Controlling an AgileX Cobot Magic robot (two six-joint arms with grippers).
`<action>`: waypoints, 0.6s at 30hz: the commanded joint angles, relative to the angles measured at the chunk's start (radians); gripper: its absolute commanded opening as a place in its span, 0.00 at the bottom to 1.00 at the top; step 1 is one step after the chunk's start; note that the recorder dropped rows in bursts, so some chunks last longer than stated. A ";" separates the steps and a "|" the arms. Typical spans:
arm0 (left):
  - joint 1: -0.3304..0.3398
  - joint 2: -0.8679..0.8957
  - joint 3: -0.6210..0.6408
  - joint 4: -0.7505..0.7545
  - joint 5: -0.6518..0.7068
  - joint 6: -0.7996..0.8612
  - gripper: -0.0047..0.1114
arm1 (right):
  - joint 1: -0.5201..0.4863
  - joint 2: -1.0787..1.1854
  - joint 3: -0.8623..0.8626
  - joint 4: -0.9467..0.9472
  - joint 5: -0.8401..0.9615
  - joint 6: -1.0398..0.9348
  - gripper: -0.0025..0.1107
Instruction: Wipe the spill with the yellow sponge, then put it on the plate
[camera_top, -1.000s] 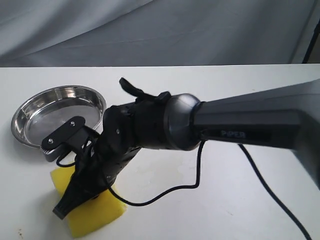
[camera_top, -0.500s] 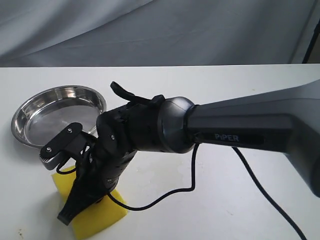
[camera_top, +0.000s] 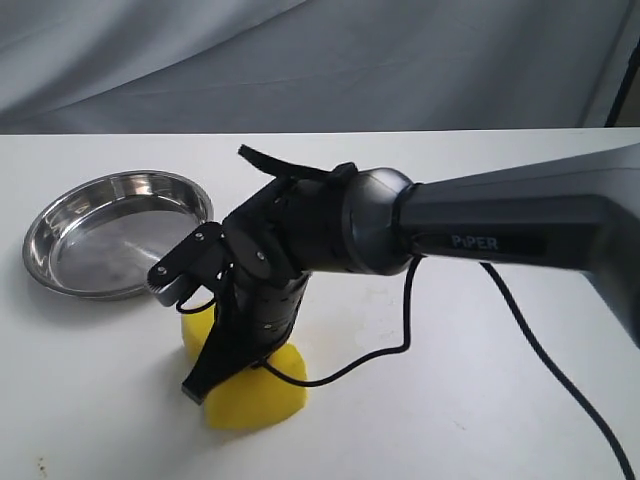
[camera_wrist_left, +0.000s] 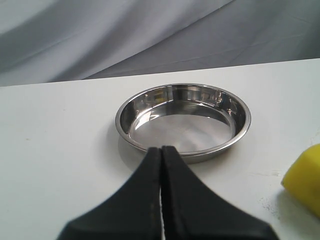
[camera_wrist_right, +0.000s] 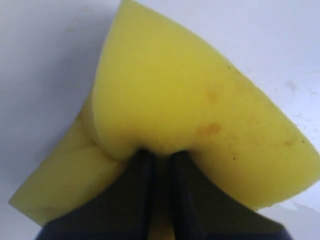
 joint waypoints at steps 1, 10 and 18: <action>-0.006 -0.004 0.004 -0.008 -0.008 -0.001 0.04 | -0.054 -0.003 0.019 -0.086 0.077 0.003 0.12; -0.006 -0.004 0.004 -0.008 -0.008 -0.001 0.04 | -0.102 -0.147 0.019 -0.084 0.054 0.003 0.12; -0.006 -0.004 0.004 -0.008 -0.008 -0.001 0.04 | -0.102 -0.227 0.019 -0.073 0.024 0.005 0.12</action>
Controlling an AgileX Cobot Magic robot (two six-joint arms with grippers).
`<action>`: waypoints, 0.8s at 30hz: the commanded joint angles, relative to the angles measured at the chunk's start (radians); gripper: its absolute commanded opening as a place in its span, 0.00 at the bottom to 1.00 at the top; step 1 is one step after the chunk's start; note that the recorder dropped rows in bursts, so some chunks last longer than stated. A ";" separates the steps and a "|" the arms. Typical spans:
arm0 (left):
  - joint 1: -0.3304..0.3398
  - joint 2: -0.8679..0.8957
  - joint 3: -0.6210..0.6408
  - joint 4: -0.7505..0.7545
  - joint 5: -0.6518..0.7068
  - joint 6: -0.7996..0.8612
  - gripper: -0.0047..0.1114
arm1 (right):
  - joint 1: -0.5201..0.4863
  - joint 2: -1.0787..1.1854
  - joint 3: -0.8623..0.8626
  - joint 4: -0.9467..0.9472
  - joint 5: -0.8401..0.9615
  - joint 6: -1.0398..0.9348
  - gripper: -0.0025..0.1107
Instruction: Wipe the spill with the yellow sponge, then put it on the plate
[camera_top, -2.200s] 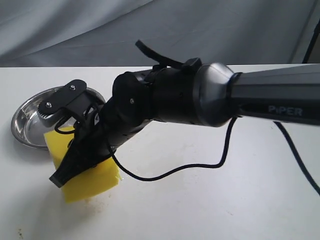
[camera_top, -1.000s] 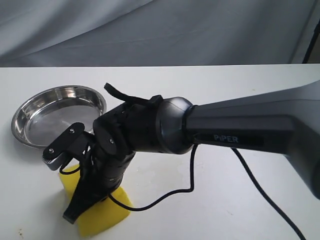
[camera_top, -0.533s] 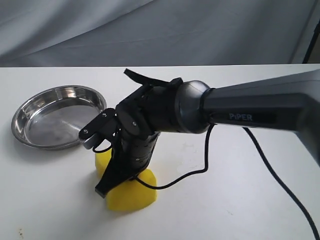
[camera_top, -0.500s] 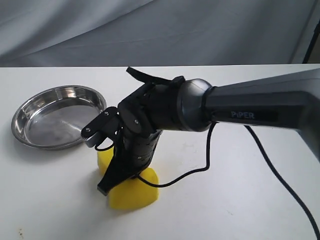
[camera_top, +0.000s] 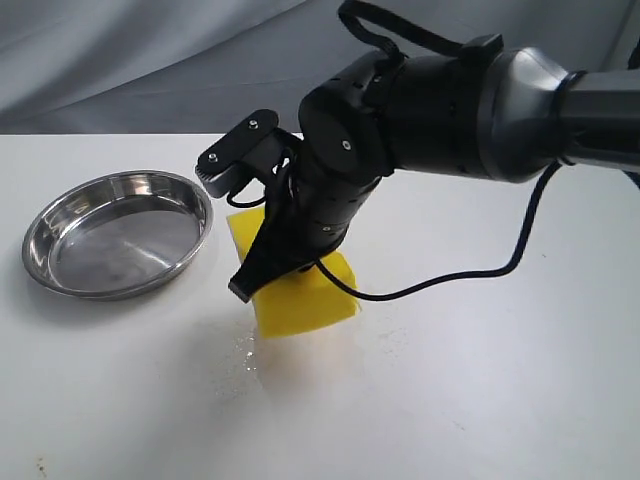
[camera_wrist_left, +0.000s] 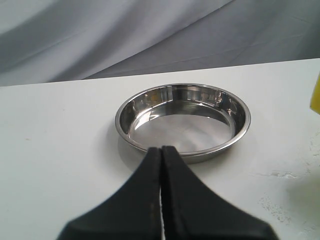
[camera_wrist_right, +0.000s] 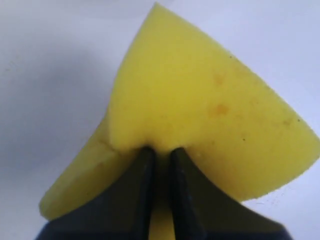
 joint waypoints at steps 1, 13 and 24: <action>-0.006 -0.004 0.004 -0.008 -0.008 -0.001 0.04 | -0.001 -0.003 0.004 0.015 -0.014 0.005 0.12; -0.006 -0.004 0.004 -0.008 -0.008 -0.001 0.04 | 0.001 0.036 0.002 0.253 -0.538 -0.036 0.12; -0.006 -0.004 0.004 -0.008 -0.008 -0.001 0.04 | 0.008 0.255 -0.132 0.271 -0.791 -0.026 0.12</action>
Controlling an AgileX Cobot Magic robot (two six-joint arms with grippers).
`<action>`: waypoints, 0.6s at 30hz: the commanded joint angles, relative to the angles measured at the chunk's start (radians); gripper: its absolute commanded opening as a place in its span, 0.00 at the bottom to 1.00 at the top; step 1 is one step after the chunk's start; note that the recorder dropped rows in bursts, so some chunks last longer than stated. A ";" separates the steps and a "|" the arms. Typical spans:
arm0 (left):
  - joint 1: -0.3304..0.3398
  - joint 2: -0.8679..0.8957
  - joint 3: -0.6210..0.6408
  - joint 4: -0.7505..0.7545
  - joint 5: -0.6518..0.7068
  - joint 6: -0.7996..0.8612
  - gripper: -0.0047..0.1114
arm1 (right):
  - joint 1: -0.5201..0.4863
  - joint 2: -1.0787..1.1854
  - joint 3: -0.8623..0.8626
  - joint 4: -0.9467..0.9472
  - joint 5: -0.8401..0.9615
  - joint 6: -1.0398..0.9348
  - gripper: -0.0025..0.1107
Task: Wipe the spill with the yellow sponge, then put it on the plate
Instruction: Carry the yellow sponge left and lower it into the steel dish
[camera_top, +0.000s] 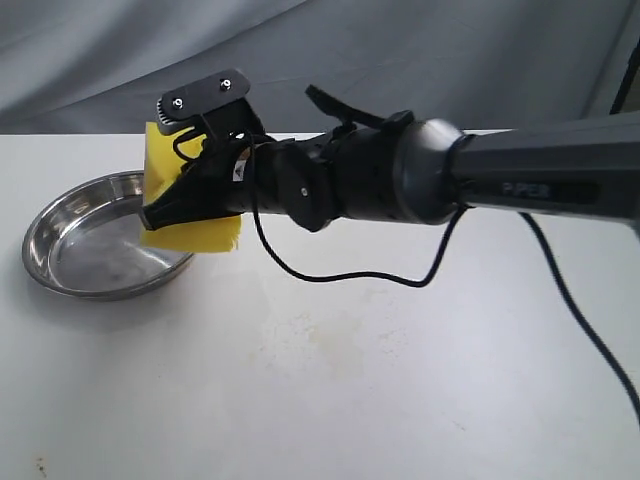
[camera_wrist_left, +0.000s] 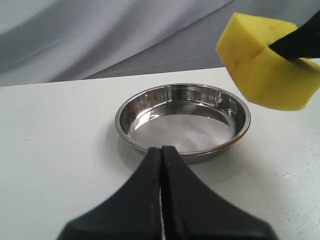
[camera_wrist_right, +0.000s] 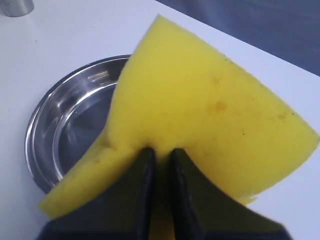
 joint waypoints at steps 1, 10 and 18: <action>-0.006 -0.004 0.004 -0.008 -0.008 -0.001 0.04 | 0.013 0.095 -0.137 0.018 -0.046 0.004 0.12; -0.006 -0.004 0.004 -0.008 -0.008 -0.001 0.04 | 0.024 0.314 -0.485 0.018 0.067 0.001 0.12; -0.006 -0.004 0.004 -0.008 -0.008 -0.001 0.04 | 0.026 0.428 -0.616 0.011 0.091 0.001 0.12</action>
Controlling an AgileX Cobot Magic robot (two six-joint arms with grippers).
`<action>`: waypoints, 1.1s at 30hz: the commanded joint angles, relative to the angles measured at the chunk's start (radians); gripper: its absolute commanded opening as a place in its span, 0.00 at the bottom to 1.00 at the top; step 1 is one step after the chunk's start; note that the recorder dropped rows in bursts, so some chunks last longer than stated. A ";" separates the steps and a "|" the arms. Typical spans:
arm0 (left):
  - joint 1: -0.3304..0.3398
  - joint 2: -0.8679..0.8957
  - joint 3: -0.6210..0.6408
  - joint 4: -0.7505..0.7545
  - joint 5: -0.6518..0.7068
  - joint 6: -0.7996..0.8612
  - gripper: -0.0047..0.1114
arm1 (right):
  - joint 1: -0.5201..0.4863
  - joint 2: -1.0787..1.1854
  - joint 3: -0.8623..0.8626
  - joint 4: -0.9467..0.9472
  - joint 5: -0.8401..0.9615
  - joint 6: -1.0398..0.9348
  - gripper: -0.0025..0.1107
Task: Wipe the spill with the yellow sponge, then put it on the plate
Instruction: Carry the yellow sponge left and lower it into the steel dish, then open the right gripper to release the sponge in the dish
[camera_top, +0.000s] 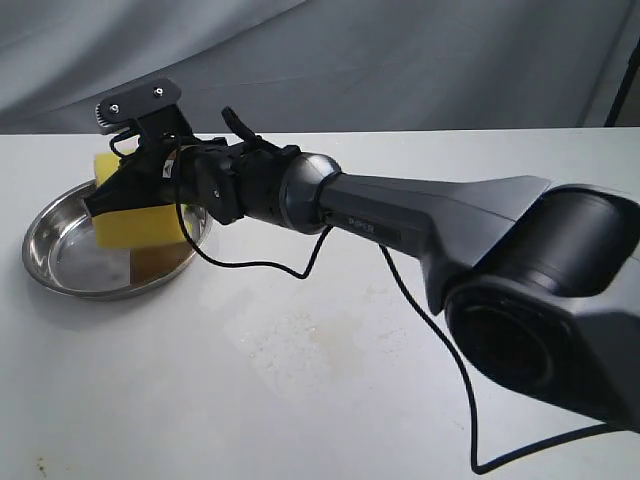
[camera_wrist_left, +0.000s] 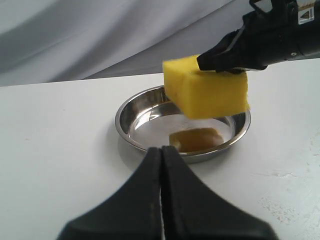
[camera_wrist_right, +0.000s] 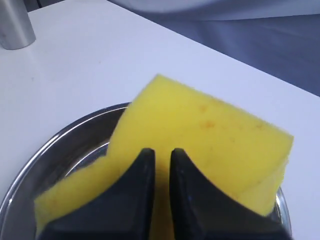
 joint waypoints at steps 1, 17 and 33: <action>-0.006 -0.004 0.004 -0.008 -0.008 -0.001 0.04 | -0.004 0.047 -0.049 -0.004 0.007 0.001 0.12; -0.006 -0.004 0.004 -0.008 -0.008 -0.001 0.04 | -0.004 0.006 -0.049 -0.028 0.052 -0.003 0.23; -0.006 -0.004 0.004 -0.008 -0.008 -0.001 0.04 | -0.051 -0.272 -0.049 -0.229 0.554 -0.031 0.23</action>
